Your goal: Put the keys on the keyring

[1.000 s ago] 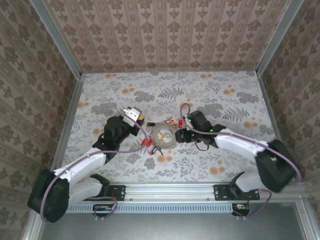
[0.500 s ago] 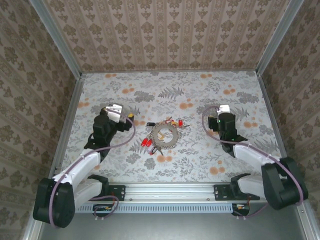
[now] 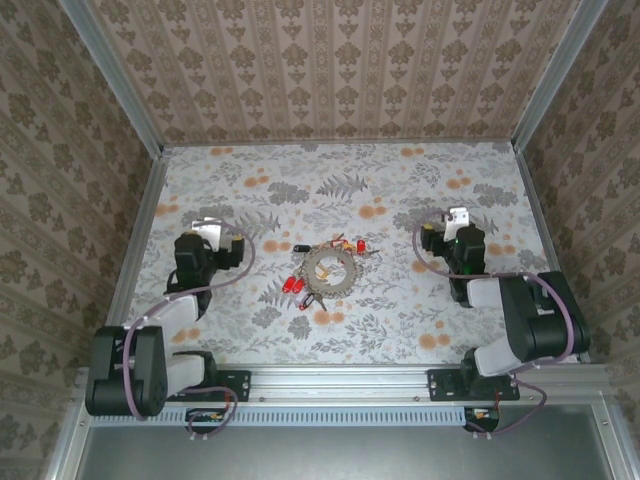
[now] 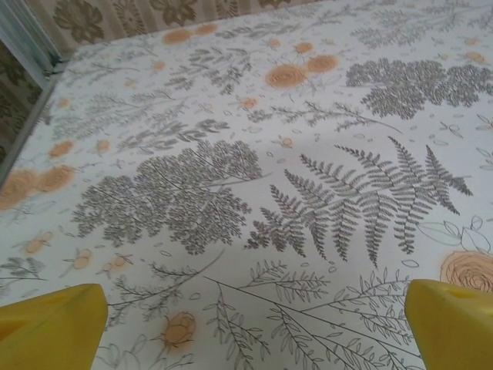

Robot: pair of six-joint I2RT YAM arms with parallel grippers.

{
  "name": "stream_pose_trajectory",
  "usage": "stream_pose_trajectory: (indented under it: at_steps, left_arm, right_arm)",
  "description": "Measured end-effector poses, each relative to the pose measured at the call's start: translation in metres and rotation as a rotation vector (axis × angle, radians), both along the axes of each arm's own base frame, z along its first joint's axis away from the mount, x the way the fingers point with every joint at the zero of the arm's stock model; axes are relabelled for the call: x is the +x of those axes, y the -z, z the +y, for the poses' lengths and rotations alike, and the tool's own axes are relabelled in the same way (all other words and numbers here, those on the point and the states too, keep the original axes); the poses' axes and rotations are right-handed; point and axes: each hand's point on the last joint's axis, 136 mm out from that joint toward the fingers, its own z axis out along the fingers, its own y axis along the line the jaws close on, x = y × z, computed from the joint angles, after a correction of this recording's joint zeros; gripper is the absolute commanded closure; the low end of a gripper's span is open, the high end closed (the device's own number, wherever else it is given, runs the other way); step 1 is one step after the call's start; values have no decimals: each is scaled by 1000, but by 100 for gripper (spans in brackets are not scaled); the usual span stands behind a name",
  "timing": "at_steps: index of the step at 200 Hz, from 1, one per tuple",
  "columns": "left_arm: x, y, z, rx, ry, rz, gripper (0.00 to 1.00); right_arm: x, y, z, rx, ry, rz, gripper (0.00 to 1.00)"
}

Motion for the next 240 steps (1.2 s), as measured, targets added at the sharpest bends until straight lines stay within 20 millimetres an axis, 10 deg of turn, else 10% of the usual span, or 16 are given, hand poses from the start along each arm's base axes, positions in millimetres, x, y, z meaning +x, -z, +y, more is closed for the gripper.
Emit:
stream_pose_trajectory:
  at_steps: [19, 99, 240]
  left_arm:
    - [5, 2, -2, -12, 21, -21, 0]
    - [22, 30, 0, -69, 84, -57, 0]
    - [48, 15, 25, -15, -95, -60, 0]
  right_arm:
    - [0, 8, 1, 21, 4, 25, 1]
    - [14, -10, -10, 49, 63, -19, 0]
    - [14, -10, -11, 56, 73, -20, 0]
